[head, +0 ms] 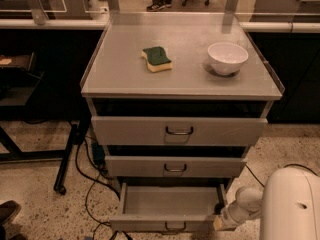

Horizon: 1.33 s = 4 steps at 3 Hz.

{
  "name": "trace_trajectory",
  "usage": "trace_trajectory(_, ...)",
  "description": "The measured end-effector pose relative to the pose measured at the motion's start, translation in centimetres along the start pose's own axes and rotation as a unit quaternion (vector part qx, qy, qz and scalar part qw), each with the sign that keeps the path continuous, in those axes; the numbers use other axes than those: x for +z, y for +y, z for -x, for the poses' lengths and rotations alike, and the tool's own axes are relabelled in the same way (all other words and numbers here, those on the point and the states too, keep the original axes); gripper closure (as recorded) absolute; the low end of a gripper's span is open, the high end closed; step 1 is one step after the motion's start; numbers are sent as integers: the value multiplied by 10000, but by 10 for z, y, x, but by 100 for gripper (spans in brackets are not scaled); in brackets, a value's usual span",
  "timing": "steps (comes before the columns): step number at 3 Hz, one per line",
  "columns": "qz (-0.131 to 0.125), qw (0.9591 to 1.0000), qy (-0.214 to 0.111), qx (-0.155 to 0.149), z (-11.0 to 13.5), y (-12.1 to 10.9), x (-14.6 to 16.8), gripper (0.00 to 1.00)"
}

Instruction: Close bottom drawer

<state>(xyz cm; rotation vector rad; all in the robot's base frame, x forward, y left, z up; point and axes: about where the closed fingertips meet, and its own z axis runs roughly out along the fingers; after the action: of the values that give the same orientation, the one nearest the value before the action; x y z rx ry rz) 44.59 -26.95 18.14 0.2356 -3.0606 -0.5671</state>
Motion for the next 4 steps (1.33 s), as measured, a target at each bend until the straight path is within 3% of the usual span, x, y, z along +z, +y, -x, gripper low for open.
trace_trajectory(1, -69, 9994, -323, 96, 43, 5, 9, 100)
trace_trajectory(2, -69, 9994, -323, 96, 43, 5, 9, 100)
trace_trajectory(3, -46, 9981, -550, 257, 64, 7, 6, 100)
trace_trajectory(4, -28, 9975, -635, 299, 70, 8, 3, 100)
